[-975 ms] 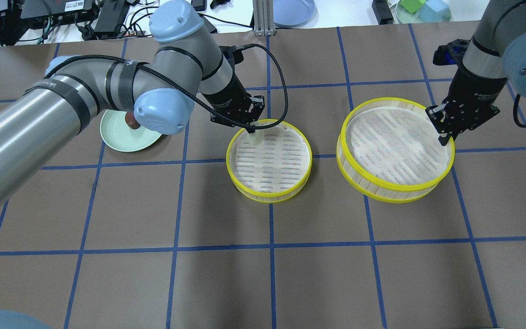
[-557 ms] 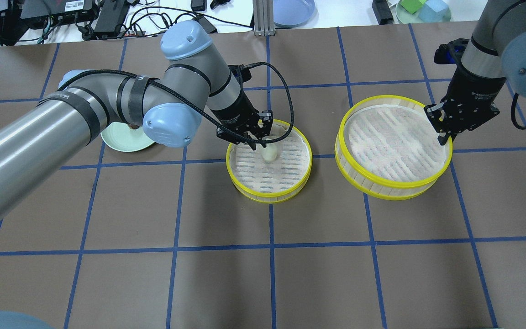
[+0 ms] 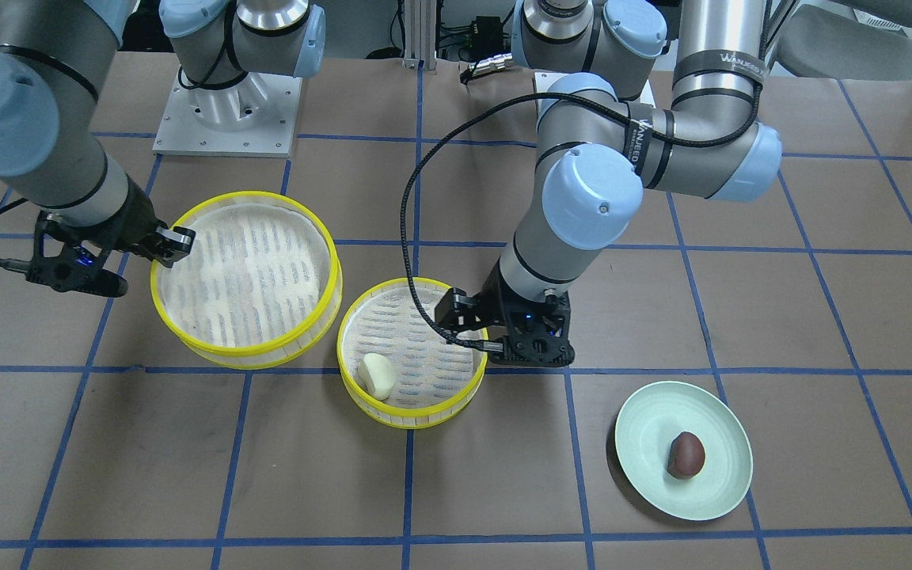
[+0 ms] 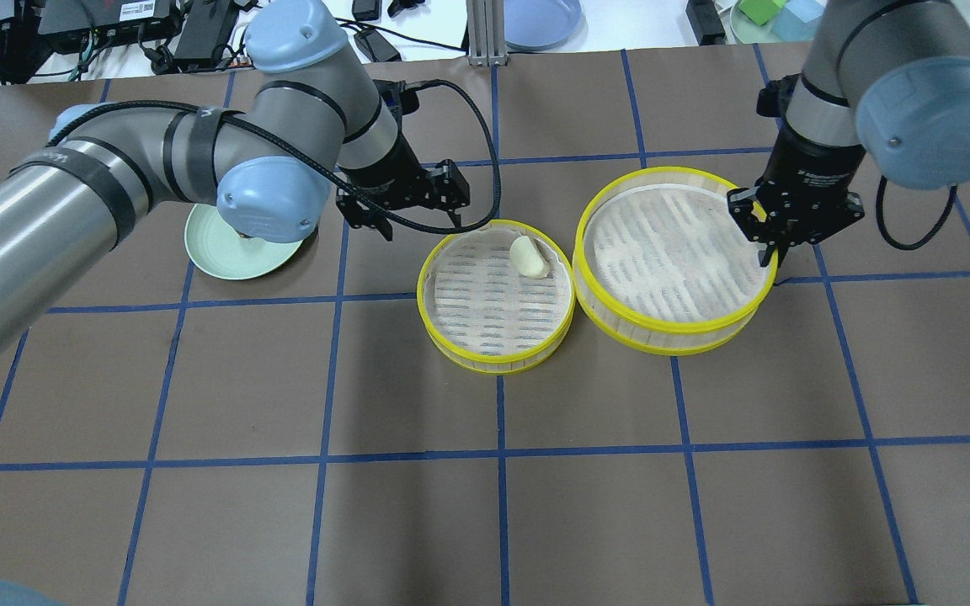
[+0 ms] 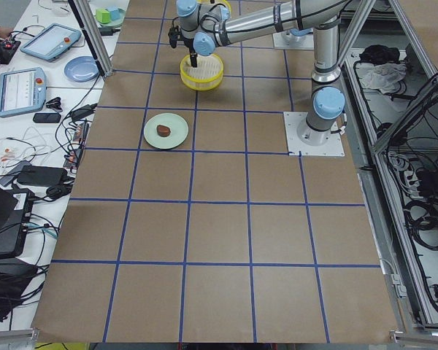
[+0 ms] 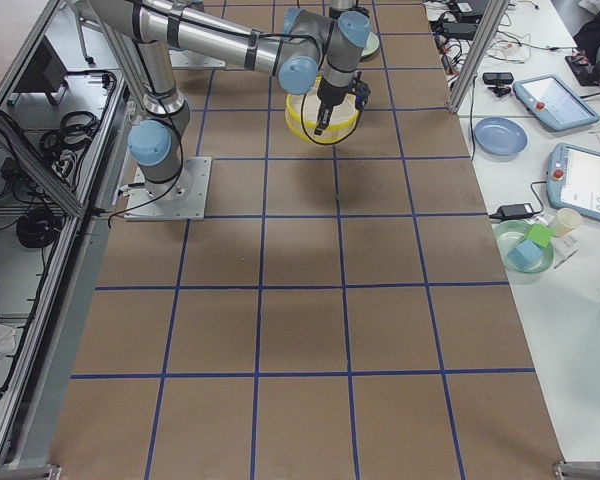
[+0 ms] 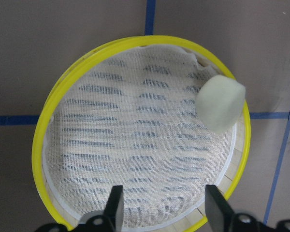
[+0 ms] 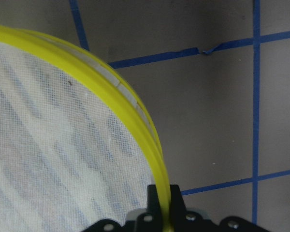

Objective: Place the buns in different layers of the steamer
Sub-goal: 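Restack the top tier with the right gripper while the left gripper returns to the plate, then grasp the brown bun with the left gripper while the right gripper withdraws, then carry the brown bun into the top steamer tier with the left gripper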

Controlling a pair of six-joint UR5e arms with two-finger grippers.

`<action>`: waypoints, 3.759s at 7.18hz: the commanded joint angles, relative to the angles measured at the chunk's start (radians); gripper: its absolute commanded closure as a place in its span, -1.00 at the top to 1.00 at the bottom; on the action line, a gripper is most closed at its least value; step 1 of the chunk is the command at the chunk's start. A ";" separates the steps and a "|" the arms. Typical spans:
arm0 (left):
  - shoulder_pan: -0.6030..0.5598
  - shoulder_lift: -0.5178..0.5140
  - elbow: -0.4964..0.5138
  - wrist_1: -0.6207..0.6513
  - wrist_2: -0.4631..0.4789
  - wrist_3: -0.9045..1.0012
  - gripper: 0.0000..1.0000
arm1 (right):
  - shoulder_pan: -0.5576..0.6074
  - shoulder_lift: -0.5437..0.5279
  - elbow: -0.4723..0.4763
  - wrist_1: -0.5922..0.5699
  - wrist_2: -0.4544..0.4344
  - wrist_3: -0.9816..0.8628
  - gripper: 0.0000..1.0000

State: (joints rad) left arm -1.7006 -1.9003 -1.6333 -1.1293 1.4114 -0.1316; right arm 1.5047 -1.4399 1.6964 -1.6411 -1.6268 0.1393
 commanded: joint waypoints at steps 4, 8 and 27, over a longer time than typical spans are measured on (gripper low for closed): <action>0.323 -0.051 0.004 0.035 0.124 0.591 1.00 | 0.330 0.194 -0.060 -0.216 0.074 0.470 -1.00; 0.340 -0.225 0.007 0.359 0.153 0.626 1.00 | 0.333 0.223 -0.055 -0.223 0.046 0.377 -1.00; -0.166 -0.003 -0.022 0.028 -0.141 -0.382 -1.00 | 0.146 -0.208 -0.196 0.176 0.013 -0.065 1.00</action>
State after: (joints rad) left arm -1.8310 -1.8944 -1.6216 -1.1126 1.3235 -0.5041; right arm 1.6606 -1.6454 1.4987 -1.4701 -1.5959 0.1235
